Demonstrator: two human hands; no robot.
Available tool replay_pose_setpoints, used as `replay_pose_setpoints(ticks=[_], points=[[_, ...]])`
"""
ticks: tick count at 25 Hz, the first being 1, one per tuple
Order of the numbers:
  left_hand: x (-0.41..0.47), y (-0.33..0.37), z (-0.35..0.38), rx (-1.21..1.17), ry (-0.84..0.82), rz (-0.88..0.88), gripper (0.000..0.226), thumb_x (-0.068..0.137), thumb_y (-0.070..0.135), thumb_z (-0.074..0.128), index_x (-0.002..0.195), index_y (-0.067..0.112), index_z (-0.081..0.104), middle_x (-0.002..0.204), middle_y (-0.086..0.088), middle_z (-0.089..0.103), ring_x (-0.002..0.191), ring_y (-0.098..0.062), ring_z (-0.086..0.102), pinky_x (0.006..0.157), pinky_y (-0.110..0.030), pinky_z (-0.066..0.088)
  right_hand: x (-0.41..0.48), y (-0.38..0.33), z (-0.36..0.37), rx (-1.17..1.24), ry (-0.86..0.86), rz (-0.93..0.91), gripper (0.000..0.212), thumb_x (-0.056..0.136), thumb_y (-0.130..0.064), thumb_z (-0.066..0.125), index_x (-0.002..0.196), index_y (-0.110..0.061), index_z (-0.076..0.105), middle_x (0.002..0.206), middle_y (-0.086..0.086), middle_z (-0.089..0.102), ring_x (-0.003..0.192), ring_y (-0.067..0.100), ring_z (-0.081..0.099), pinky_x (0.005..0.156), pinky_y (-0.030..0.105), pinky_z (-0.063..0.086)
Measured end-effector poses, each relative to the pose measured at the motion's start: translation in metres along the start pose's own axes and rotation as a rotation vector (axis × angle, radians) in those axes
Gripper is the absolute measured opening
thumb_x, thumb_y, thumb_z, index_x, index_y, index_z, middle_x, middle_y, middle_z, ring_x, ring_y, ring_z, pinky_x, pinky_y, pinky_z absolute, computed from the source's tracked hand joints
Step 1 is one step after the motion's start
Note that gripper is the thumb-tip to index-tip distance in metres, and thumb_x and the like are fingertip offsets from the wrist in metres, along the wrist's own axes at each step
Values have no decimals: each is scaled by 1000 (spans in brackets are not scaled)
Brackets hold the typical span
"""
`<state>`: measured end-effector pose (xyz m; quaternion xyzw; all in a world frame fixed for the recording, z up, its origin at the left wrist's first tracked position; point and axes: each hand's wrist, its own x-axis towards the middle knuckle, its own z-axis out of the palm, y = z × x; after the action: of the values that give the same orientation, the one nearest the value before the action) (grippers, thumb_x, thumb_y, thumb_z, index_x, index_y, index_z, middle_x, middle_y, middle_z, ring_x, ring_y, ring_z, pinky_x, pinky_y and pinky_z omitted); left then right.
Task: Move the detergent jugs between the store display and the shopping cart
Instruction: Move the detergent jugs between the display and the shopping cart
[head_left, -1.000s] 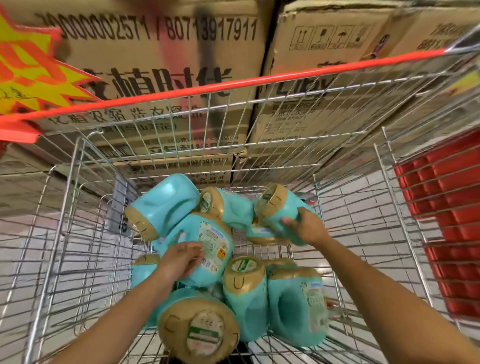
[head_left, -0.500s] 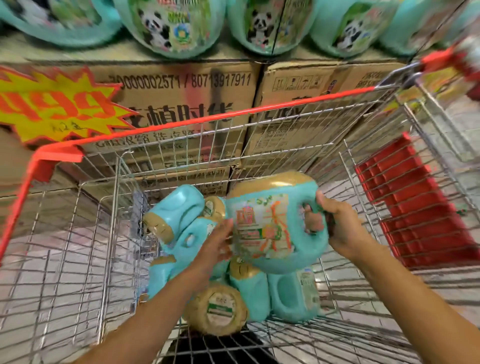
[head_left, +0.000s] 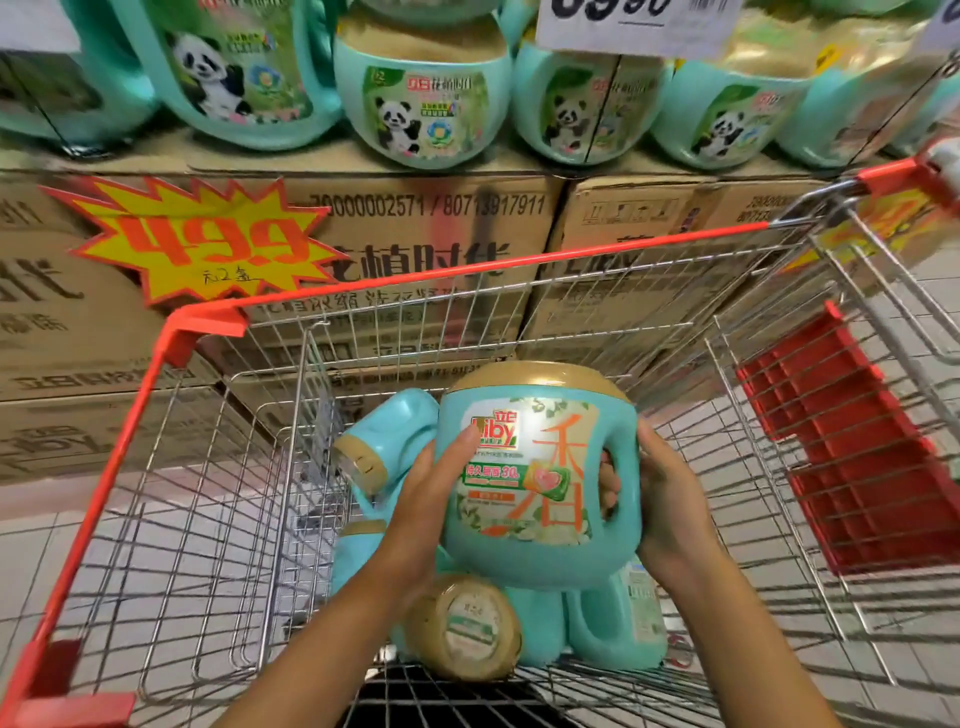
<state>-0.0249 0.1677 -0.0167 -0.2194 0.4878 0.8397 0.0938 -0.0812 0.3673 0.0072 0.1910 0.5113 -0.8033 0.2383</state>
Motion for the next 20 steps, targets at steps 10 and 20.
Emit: replay_pose_setpoints(ticks=[10,20], points=[[-128,21,-45,-179,375,276,48,82,53,66,120,22,66,110,-8,74,97,-26,72,67,-30,59,-25,24,114,-290,-364,159,48,94,-47,48,62,-20,70,64,5,53,57,18,45,58,31,36],[-305,26,-175,-308,776,485,34,72,55,63,93,33,78,99,-5,77,87,-21,75,61,-25,58,-126,154,281,-399,-792,426,42,94,-44,47,72,-13,65,57,2,58,43,11,55,40,20,44]])
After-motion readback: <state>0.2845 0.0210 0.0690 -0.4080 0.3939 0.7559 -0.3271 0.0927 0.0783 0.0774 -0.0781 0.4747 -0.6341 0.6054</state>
